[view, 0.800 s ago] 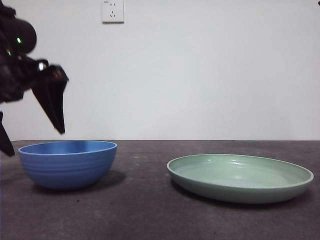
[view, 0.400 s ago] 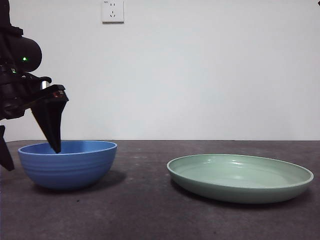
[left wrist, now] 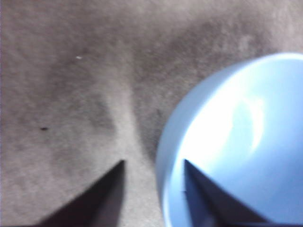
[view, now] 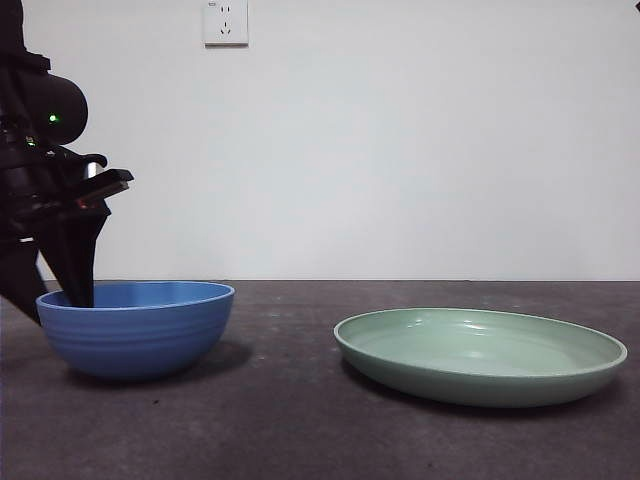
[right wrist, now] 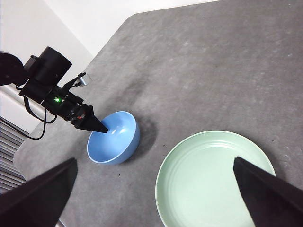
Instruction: Pick up the blue bowl, put it on the green plate, put it on desk
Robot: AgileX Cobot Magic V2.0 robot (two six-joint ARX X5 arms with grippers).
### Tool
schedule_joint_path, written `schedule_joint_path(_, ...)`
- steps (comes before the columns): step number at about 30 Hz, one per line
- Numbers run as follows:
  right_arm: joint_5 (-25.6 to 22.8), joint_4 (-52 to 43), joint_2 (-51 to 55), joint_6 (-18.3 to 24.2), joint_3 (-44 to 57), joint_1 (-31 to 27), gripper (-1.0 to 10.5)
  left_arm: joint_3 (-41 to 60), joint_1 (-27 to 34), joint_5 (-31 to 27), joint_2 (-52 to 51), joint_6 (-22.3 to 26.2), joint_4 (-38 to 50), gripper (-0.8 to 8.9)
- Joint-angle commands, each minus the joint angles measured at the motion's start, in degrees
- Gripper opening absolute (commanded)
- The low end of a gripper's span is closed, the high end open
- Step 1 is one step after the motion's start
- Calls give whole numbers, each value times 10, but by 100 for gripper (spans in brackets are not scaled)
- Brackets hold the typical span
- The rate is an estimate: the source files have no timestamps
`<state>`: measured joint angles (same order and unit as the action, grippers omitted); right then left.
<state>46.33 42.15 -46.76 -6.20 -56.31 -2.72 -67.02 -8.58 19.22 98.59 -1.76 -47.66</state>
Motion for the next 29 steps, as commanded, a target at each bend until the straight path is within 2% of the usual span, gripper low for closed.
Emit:
schedule_joint_path(1, 1, -3, -3, 6, -11, 0, 546, -10, -5, -4, 10, 9, 0, 21)
schedule_joint_path(10, 0, -1, -3, 6, -11, 0, 546, -13, -9, -4, 10, 6, 1, 15)
schedule_joint_path(17, -31, 8, 4, 4, -11, 0, 545, -56, -22, -4, 10, -6, -46, 15)
schedule_joint_path(21, -33, 17, 17, 4, -12, 0, 546, -97, -47, -4, 10, -12, -74, 15)
schedule_joint_path(29, -33, 35, 49, 6, -12, 0, 546, -187, -127, -4, 10, -56, -112, 15)
